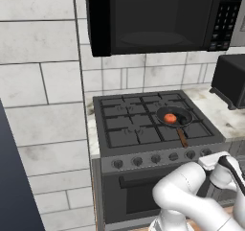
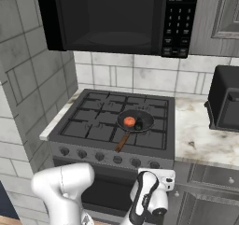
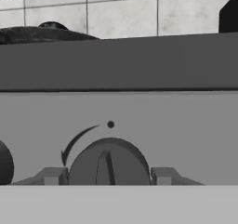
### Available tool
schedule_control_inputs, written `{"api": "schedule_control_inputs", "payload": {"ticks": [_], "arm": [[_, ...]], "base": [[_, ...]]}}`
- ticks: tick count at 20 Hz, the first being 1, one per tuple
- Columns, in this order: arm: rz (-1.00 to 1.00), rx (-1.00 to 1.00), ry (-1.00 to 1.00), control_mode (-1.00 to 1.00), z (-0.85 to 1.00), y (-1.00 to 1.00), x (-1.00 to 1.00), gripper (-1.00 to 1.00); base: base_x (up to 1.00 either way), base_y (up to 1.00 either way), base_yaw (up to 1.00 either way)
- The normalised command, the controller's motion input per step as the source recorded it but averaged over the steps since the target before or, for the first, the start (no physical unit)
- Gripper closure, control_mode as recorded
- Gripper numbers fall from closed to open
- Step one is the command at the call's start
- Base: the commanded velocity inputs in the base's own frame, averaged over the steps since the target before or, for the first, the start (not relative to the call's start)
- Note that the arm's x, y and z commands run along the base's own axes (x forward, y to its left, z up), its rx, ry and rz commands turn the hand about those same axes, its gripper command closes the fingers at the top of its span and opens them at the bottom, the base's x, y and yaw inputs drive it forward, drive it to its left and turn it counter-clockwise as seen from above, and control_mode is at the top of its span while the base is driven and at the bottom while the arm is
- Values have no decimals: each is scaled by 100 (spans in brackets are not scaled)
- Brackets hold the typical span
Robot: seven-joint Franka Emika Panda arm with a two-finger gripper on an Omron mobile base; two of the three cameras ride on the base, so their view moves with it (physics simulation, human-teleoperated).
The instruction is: Put the squash and eggplant in the pan. Then turn on the front right burner and set the heat to medium.
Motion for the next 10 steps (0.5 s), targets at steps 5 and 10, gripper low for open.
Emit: {"api": "schedule_control_inputs", "payload": {"ticks": [5, 10], "arm": [[0, -22, -13, -100, -13, 0, -3, 100], [0, -28, -2, -100, -1, 0, -1, 100]], "base": [[0, 0, 0], [0, 0, 0]]}}
